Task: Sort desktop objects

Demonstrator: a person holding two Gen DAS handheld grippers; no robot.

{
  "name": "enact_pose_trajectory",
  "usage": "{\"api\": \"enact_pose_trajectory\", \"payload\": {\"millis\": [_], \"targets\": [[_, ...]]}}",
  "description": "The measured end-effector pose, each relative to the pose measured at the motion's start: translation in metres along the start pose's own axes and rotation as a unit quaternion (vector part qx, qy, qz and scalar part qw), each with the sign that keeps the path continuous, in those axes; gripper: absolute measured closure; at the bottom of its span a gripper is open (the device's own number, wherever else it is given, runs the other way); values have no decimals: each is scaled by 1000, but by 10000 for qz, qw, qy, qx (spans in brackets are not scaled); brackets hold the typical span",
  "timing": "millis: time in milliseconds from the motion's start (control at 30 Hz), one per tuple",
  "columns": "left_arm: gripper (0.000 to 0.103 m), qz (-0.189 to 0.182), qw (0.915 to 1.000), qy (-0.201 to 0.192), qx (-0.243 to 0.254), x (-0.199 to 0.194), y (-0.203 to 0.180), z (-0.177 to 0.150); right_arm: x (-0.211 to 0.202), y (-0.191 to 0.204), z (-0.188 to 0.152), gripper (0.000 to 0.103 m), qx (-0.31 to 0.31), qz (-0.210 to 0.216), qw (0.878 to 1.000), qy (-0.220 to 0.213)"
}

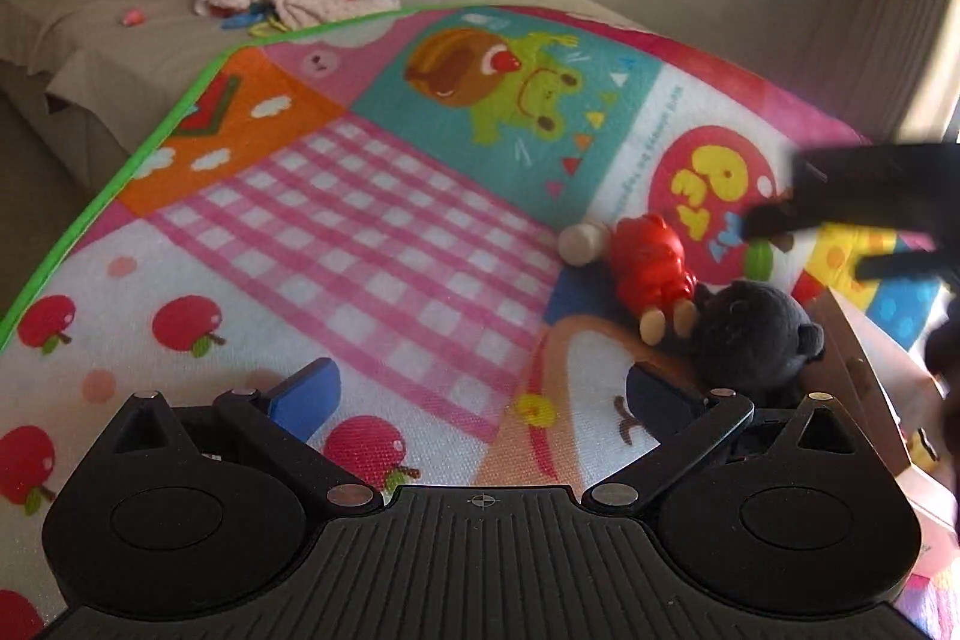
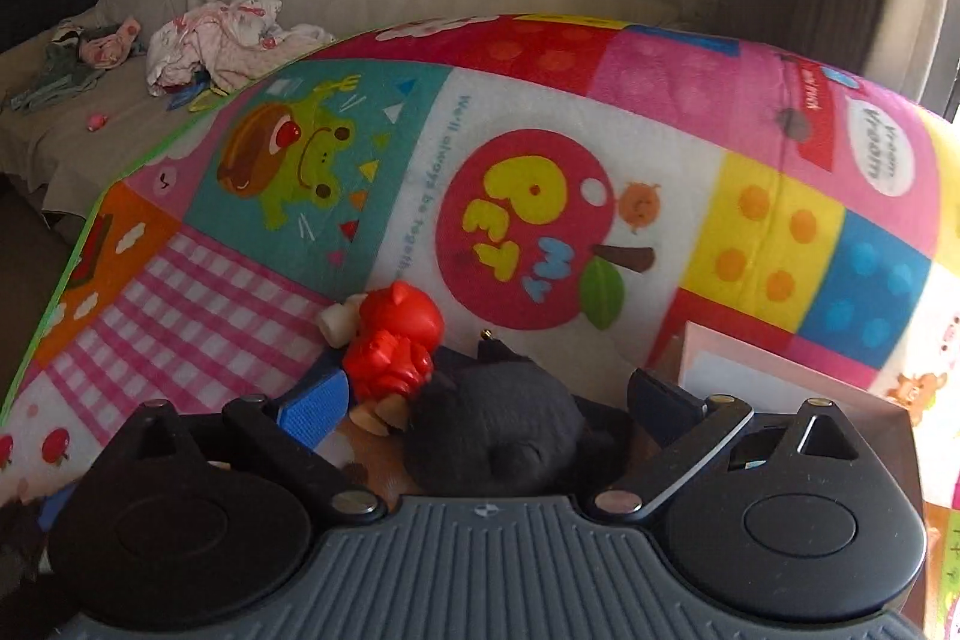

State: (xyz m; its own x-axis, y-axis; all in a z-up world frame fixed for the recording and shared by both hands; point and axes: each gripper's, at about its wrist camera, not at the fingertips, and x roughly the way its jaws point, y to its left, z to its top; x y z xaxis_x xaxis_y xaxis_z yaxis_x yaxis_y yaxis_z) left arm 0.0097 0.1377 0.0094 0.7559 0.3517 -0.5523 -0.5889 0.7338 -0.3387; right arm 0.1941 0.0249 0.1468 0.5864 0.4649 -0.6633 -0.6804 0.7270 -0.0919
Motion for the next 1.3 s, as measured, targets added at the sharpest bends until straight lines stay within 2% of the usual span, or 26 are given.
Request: {"api": "enact_pose_trajectory", "payload": {"millis": [100, 267, 367, 433, 467, 500, 533, 567, 667, 833, 900, 967, 1067, 1100, 1233, 1300], "targets": [[0, -153, 9997, 71, 190, -1, -4, -2, 33, 12, 23, 20, 105, 290, 9993, 210], [0, -172, 9994, 118, 270, 0, -9, -4, 89, 32, 37, 20, 286, 341, 9967, 681], [0, -240, 9993, 140, 236, 1, -7, -4, 115, 38, 35, 20, 431, 325, 9939, 964], [0, -265, 9993, 139, 231, 1, -7, -4, 124, 36, 30, 21, 551, 485, 9901, 1195], [0, -271, 9993, 139, 233, 1, -7, -4, 125, 33, 26, 32, 575, 549, 9880, 1325], [0, -284, 9992, 142, 226, 1, -7, -4, 123, 33, 23, 49, 484, 539, 9879, 1373], [0, -297, 9992, 140, 215, 1, -6, -3, 117, 33, 20, 55, 280, 492, 9893, 1344], [0, -318, 9992, 143, 209, 1, -5, -3, 110, 32, 19, 55, 161, 534, 9897, 1320], [0, -350, 9991, 147, 191, 1, -5, -3, 71, 19, 14, 55, 307, 737, 9913, 1047], [0, -405, 9990, 138, 126, 1, -3, -2, -26, -18, -8, 55, 479, 1226, 9903, 441], [0, -405, 9990, 134, 121, 0, -3, -3, -58, -30, -27, 55, 447, 1326, 9892, 439], [0, -410, 9990, 130, 112, 0, -3, -3, -80, -37, -52, 55, 380, 1361, 9879, 633], [0, -424, 9990, 118, 90, 0, -3, -2, -97, -53, -86, 55, 335, 1263, 9867, 965], [0, -425, 9990, 112, 87, 0, -3, -3, -100, -58, -93, 51, 351, 1167, 9875, 1004], [0, -416, 9990, 100, 97, 1, -3, -3, -116, -79, -114, 46, 671, 683, 9931, 673], [0, -411, 9990, 110, 156, 1, -5, -3, -124, -88, -124, 33, 855, 420, 9946, 420]]}}
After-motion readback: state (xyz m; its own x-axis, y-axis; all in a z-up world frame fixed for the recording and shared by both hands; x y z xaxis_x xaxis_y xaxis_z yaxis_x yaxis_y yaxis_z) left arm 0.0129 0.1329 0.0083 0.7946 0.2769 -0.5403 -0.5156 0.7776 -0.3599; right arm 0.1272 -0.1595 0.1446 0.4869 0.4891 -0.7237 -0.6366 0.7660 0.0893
